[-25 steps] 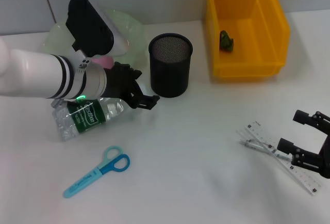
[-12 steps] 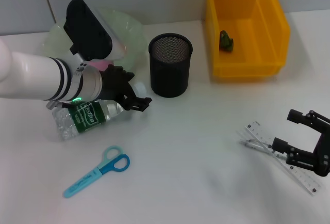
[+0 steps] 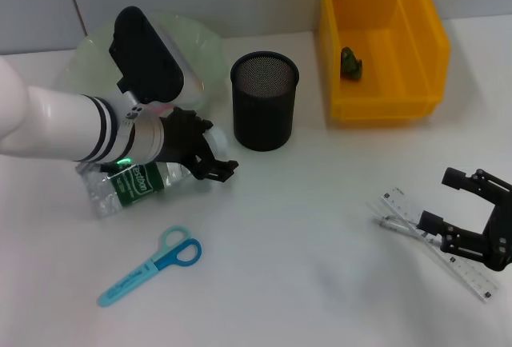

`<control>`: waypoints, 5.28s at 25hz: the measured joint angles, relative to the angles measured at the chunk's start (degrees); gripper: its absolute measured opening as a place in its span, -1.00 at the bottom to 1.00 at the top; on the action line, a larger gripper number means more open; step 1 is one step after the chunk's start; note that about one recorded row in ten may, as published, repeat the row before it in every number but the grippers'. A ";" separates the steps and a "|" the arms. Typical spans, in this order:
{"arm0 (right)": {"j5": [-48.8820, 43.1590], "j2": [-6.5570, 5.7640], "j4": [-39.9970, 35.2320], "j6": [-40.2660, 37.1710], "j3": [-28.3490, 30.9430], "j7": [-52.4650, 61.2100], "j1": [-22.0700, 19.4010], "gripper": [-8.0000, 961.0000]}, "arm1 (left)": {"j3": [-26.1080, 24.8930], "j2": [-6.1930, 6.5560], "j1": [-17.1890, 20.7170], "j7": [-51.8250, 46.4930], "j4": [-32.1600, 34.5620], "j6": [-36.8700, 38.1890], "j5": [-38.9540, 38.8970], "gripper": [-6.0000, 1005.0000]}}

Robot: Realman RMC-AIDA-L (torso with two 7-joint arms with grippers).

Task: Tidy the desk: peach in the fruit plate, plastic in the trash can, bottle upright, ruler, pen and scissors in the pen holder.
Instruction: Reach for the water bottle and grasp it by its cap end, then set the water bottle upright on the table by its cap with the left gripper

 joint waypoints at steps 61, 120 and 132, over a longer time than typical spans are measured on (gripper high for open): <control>0.01 -0.05 0.36 0.59 0.06 1.92 0.52 0.74 | 1.42 0.33 7.25 -2.16 15.47 6.20 -0.71 -0.06; 0.01 0.21 0.35 0.54 -0.46 2.92 1.94 0.74 | -3.82 0.48 18.72 4.83 28.44 5.73 -13.76 -0.09; 0.01 0.21 0.35 0.50 -0.61 3.06 2.21 0.74 | -6.71 0.53 19.25 10.31 24.74 5.97 -20.33 -0.09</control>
